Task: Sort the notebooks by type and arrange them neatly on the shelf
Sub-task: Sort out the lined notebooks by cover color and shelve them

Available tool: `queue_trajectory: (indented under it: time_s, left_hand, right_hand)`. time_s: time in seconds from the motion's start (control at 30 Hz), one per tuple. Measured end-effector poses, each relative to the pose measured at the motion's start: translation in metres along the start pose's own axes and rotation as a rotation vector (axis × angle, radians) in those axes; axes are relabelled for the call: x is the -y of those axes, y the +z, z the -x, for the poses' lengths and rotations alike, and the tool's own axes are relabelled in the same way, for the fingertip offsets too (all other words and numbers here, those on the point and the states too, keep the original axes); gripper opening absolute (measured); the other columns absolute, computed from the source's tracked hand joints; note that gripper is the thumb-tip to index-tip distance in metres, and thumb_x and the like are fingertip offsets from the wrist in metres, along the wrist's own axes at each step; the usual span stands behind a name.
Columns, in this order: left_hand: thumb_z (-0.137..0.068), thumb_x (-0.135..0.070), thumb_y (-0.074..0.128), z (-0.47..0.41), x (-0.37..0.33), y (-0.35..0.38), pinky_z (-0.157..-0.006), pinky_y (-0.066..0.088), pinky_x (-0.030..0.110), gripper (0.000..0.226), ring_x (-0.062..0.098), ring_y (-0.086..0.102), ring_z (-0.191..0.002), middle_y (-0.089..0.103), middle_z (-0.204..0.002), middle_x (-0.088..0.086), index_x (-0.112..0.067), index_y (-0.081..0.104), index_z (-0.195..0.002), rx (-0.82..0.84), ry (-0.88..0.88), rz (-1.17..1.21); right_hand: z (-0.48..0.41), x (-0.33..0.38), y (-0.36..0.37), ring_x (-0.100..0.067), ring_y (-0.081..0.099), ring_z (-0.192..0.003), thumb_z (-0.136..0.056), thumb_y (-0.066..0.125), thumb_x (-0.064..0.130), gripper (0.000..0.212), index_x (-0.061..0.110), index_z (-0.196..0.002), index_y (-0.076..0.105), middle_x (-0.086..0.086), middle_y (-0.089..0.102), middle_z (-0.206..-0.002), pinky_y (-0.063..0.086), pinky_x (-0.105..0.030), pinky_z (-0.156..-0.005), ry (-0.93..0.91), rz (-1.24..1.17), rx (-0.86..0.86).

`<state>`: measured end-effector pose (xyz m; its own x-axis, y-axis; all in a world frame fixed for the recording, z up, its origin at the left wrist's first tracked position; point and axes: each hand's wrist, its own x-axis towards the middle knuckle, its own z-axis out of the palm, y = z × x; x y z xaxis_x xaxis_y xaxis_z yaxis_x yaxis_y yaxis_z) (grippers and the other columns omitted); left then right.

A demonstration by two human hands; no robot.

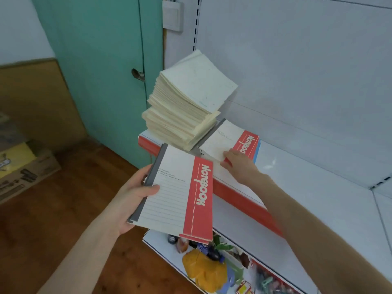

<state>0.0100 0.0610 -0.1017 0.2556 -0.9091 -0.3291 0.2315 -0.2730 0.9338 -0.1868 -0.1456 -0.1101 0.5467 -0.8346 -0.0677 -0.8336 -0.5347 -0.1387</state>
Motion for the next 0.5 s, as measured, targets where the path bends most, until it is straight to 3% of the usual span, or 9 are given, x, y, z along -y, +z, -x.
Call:
queue_trajectory:
  time_s: [0.07,0.13,0.2,0.3,0.37,0.43,0.5]
  left_hand:
    - [-0.091,-0.005,0.052,0.0,0.001,-0.001,-0.073,0.053,0.039,0.047,0.021,0.064,-0.1,0.068,-0.108,-0.001,-0.036,0.049,-0.126,-0.008,0.003,-0.003]
    - [-0.09,-0.006,0.053,-0.002,0.002,0.001,-0.074,0.053,0.04,0.048,0.021,0.064,-0.1,0.068,-0.106,-0.001,-0.037,0.048,-0.127,-0.005,-0.001,-0.006]
    - [-0.09,-0.007,0.054,-0.006,0.003,0.004,-0.072,0.054,0.039,0.048,0.019,0.066,-0.097,0.07,-0.103,-0.002,-0.037,0.047,-0.128,0.018,-0.009,-0.003]
    - [-0.091,-0.01,0.053,-0.01,0.003,0.013,-0.065,0.054,0.034,0.046,0.015,0.069,-0.09,0.071,-0.099,-0.003,-0.037,0.047,-0.128,0.056,-0.003,0.01]
    - [-0.093,-0.019,0.051,-0.014,0.003,0.02,-0.065,0.055,0.035,0.04,0.016,0.069,-0.09,0.071,-0.101,-0.002,-0.038,0.048,-0.128,0.054,-0.004,0.041]
    - [-0.094,-0.035,0.046,-0.017,0.002,0.026,-0.069,0.055,0.039,0.03,0.02,0.068,-0.093,0.07,-0.104,0.002,-0.038,0.052,-0.123,0.058,-0.009,0.056]
    - [-0.09,-0.052,0.041,-0.019,0.001,0.033,-0.076,0.054,0.043,0.035,0.022,0.068,-0.094,0.07,-0.103,0.005,-0.036,0.056,-0.117,0.094,-0.033,0.072]
  right_hand:
    - [0.0,0.0,-0.004,-0.029,0.053,-0.111,-0.101,0.034,0.026,0.031,0.009,-0.121,0.05,-0.01,0.055,-0.12,0.042,-0.039,-0.097,-0.005,-0.002,0.002]
    - [0.002,-0.002,-0.015,-0.031,0.058,-0.098,-0.101,0.032,0.015,0.026,0.006,-0.117,0.05,-0.014,0.059,-0.112,0.046,-0.035,-0.082,0.042,-0.038,-0.023]
    - [0.012,-0.002,-0.031,-0.028,0.054,-0.077,-0.099,0.029,0.007,0.022,0.005,-0.109,0.049,-0.018,0.062,-0.099,0.039,-0.029,-0.063,0.074,-0.083,-0.121]
    - [0.043,0.005,-0.053,-0.013,0.042,-0.055,-0.102,0.028,0.015,0.018,0.011,-0.098,0.045,-0.002,0.049,-0.073,0.026,-0.019,-0.046,0.037,-0.174,-0.24]
    - [0.07,0.018,-0.057,-0.009,0.043,-0.05,-0.102,0.027,0.024,0.017,0.016,-0.092,0.038,0.005,0.046,-0.067,0.021,-0.011,-0.042,-0.062,-0.133,-0.354]
    - [0.096,0.025,-0.052,-0.015,0.055,-0.048,-0.101,0.024,0.034,0.027,0.017,-0.09,0.042,0.001,0.058,-0.065,0.028,-0.005,-0.039,-0.279,-0.075,-0.535]
    - [0.116,0.027,-0.03,-0.016,0.065,-0.057,-0.099,0.032,0.033,0.025,0.013,-0.098,0.046,-0.004,0.069,-0.072,0.05,-0.02,-0.043,-0.492,-0.029,-0.516]
